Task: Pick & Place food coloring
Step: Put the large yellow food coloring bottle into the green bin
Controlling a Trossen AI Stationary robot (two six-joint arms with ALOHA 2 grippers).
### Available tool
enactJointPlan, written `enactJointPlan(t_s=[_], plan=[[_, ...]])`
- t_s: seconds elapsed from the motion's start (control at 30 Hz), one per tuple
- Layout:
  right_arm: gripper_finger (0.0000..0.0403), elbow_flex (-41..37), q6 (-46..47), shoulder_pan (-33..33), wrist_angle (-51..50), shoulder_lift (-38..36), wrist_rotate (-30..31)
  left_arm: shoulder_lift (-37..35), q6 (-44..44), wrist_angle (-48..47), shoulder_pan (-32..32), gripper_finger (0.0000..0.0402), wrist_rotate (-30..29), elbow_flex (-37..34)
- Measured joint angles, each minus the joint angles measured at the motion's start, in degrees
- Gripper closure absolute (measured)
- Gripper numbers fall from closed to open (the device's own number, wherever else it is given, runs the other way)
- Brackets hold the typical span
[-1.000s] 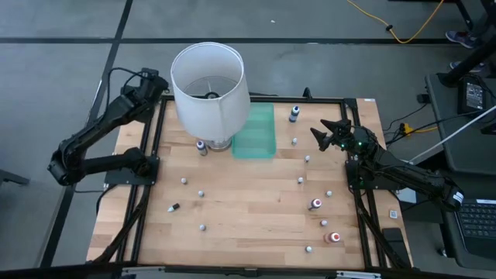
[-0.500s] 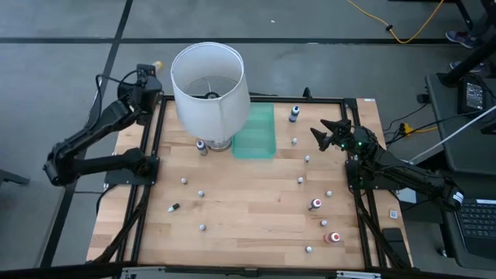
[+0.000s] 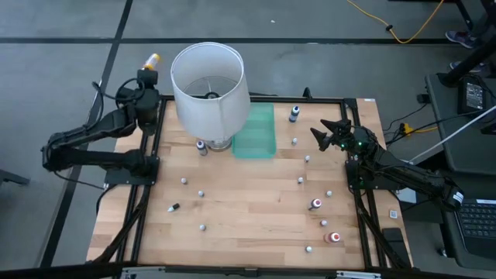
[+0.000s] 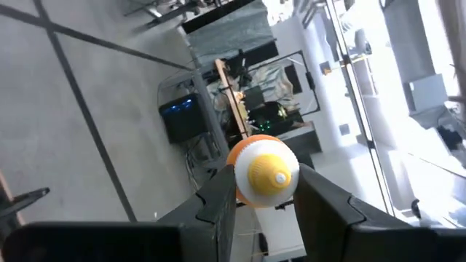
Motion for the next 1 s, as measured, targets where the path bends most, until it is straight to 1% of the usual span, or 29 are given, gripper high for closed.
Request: enactJointPlan(t_s=[0.07, 0.1, 0.2, 0.3, 0.5, 0.7, 0.87, 1.0], plan=[[0.0021, 0.0, 0.0, 0.0, 0.0, 0.0, 0.0, -0.2, 2.5, 1.3, -3.7, 0.0292, -3.4, 0.0], [0.0021, 0.0, 0.0, 0.0, 0.0, 0.0, 0.0, -0.5, 3.6, 1.5, -5.4, 0.0292, -3.9, 0.0], [0.0021, 0.0, 0.0, 0.0, 0.0, 0.0, 0.0, -1.1, 6.0, 1.6, -8.7, 0.0292, -4.5, 0.0], [0.0021, 0.0, 0.0, 0.0, 0.0, 0.0, 0.0, -1.1, 6.3, 1.9, -11.7, 0.0292, -4.7, 0.0], [0.0021, 0.0, 0.0, 0.0, 0.0, 0.0, 0.0, -1.1, 8.8, 5.3, -16.0, 0.0292, -4.8, 0.0], [0.0021, 0.0, 0.0, 0.0, 0.0, 0.0, 0.0, -1.1, 8.2, 6.5, -16.8, 0.0292, -4.9, 0.0], [0.0021, 0.0, 0.0, 0.0, 0.0, 0.0, 0.0, -1.1, 9.2, 11.0, -15.9, 0.0291, -4.9, 0.0], [0.0021, 0.0, 0.0, 0.0, 0.0, 0.0, 0.0, -1.1, 10.2, 12.3, -15.2, 0.0292, -4.9, 0.0]])
